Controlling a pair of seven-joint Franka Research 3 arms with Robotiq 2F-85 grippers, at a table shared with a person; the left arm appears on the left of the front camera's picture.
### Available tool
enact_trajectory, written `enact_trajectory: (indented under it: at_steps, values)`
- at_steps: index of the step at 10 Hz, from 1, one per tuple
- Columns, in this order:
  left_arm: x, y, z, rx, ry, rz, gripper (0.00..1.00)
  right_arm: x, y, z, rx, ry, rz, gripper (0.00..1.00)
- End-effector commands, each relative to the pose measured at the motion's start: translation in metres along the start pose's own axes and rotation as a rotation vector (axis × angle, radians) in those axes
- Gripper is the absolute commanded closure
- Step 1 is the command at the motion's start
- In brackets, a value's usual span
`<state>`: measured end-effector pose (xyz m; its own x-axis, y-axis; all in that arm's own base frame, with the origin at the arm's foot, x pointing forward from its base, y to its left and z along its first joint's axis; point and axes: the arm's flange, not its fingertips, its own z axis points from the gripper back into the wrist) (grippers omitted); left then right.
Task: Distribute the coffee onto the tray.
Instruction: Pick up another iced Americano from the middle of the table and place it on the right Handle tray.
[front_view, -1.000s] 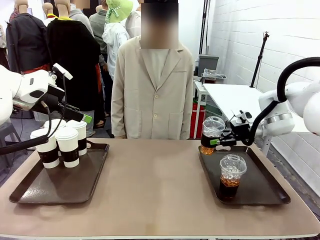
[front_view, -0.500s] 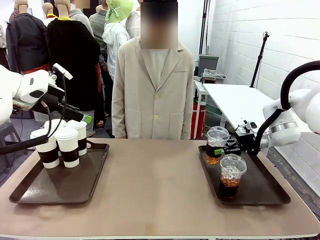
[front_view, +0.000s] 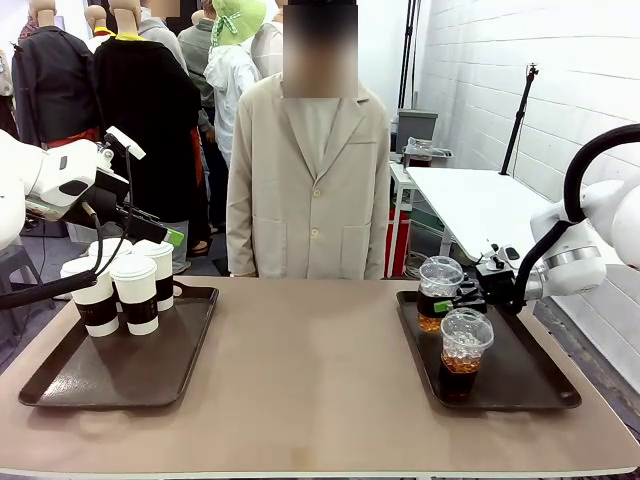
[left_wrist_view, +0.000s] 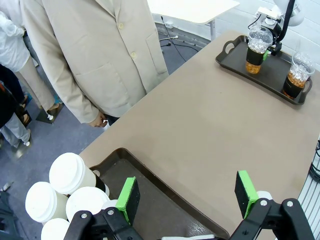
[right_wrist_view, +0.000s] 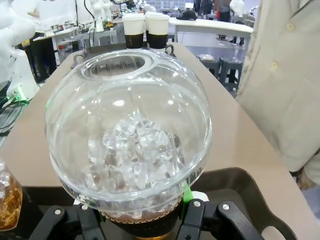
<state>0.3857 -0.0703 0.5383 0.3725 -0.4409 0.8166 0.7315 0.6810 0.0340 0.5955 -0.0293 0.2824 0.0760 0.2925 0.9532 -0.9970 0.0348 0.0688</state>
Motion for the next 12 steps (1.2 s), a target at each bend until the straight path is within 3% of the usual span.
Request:
enact_trajectory:
  at_steps: [1, 8, 10, 12]
  values:
    - [-0.001, 0.001, 0.001, -0.006, 0.005, 0.002, 0.0, 0.003, -0.002, 0.006, -0.022, -0.01, 0.006, 0.36]
    - [-0.001, 0.001, 0.001, -0.006, 0.005, 0.002, 0.0, -0.016, -0.001, 0.01, -0.039, 0.003, -0.007, 0.36]
    - [-0.001, 0.001, 0.001, -0.006, 0.005, 0.002, 0.0, -0.017, -0.001, 0.009, -0.029, -0.005, -0.032, 0.01]
    - [-0.001, 0.001, 0.001, -0.006, 0.005, 0.002, 0.0, -0.016, 0.001, 0.011, -0.035, -0.011, -0.043, 0.0]
